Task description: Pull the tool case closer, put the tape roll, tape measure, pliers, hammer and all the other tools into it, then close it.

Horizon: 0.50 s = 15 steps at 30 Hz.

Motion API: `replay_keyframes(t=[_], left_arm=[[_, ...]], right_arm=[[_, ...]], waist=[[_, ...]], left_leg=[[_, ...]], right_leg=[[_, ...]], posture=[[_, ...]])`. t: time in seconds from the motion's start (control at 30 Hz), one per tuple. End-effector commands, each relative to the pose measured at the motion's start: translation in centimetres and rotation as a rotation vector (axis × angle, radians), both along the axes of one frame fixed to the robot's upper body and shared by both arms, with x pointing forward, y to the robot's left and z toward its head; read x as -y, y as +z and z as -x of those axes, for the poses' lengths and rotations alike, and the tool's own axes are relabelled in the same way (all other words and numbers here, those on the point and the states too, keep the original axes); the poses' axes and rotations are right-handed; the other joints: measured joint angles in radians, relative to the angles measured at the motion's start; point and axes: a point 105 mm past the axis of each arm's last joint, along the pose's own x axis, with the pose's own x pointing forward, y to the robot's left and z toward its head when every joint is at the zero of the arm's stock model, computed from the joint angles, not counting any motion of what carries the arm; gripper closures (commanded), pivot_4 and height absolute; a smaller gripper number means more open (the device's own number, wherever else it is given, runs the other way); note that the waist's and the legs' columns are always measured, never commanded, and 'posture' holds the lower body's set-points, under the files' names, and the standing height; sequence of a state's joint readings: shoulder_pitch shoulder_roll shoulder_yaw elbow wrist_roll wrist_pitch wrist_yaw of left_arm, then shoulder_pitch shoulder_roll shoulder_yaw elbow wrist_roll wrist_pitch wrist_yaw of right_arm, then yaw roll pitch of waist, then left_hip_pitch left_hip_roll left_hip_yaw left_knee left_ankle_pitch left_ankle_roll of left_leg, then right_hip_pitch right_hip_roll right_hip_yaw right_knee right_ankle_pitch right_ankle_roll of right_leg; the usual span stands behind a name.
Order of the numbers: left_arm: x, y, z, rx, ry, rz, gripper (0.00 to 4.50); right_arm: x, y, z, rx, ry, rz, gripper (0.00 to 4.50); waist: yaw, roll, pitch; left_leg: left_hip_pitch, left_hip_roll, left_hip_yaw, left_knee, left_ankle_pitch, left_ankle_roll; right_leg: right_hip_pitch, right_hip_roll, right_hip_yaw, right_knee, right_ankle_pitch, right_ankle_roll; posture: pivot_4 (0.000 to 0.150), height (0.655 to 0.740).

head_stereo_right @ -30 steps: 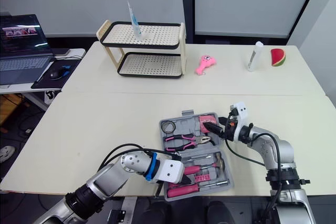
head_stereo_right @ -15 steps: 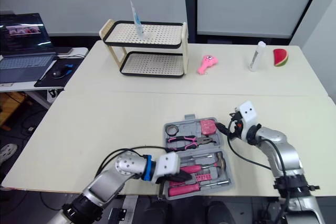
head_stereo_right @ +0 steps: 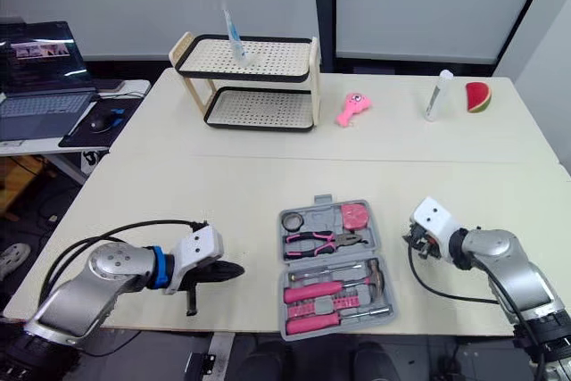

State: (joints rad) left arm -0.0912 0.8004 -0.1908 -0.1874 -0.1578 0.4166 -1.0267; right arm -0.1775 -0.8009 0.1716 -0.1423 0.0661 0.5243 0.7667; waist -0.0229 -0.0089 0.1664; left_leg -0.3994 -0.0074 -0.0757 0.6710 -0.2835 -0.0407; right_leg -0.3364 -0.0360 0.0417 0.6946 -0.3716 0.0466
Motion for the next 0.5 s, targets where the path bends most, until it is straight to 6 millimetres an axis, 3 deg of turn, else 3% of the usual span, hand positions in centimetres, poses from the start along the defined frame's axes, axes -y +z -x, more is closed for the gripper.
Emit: replay_keyframes(t=[0.03,0.27,0.5], left_arm=[[1.9,-0.5,-0.3,0.039,-0.024,0.009,4.5],[3.7,-1.8,-1.2,0.05,-0.025,0.018,4.5],[5.0,-2.2,-1.5,0.051,-0.06,0.028,4.5]], right_arm=[[-0.4,0.0,-0.1,0.012,0.049,0.045,3.64],[-2.0,-1.0,0.8,-0.034,0.14,0.035,4.49],[-3.5,-1.6,1.0,-0.054,0.187,0.019,4.49]], waist=[[0.0,-0.001,0.001],[-0.005,-0.001,0.001],[-0.006,-0.001,0.001]], left_leg=[[0.0,0.0,0.0,0.001,0.0,0.0],[0.0,0.001,0.0,0.001,0.0,0.0],[0.0,0.001,0.0,0.001,0.0,0.0]], right_leg=[[0.0,0.0,0.0,0.0,0.0,0.0],[0.0,0.0,0.0,0.001,0.0,0.0],[0.0,0.0,-0.001,0.001,0.0,0.0]], posture=[[0.15,0.74],[0.15,0.74],[0.15,0.74]])
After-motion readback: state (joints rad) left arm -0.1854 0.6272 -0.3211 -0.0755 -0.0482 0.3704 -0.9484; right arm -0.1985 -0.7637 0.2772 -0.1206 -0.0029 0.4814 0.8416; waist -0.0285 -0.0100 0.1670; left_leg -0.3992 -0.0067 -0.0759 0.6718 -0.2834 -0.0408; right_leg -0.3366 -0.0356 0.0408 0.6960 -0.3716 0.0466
